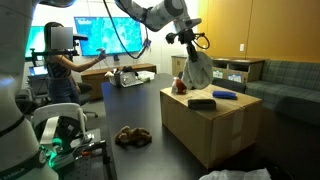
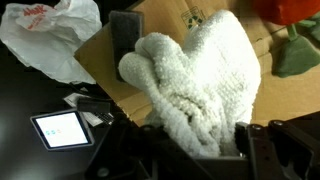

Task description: Retrieve the stuffed deer from the box and place it on the table. Lift the black object on the table and position it on top of the box. Take the plastic on the box and place it to the right of the table. Grab the red toy and the towel, then place them on the box. Lastly, pick up the blue object from the box and place it on the table.

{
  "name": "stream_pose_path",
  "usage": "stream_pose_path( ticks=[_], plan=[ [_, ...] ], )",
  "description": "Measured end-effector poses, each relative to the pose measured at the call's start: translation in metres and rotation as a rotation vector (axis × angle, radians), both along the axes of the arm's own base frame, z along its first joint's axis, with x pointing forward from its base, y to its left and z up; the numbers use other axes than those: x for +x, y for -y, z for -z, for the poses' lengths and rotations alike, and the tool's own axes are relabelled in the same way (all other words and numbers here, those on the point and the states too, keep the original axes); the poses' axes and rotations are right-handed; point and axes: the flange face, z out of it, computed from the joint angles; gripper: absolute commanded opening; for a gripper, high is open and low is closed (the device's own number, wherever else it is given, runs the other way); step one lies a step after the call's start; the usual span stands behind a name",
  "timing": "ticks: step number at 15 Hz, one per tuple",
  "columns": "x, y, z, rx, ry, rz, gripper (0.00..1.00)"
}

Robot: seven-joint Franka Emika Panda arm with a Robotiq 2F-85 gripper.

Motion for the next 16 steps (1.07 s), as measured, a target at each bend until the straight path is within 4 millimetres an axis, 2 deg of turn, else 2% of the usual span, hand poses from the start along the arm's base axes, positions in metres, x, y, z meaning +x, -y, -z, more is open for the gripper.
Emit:
stream_pose_path(
  ticks=[5, 8, 11, 16],
  plan=[
    [0.026, -0.029, 0.008, 0.012, 0.024, -0.036, 0.09],
    [0.038, -0.032, 0.020, 0.010, 0.020, -0.037, 0.09],
    [0.047, -0.014, 0.030, -0.004, 0.014, -0.005, 0.09],
    [0.056, 0.036, 0.037, -0.020, 0.007, 0.082, 0.09]
  ],
)
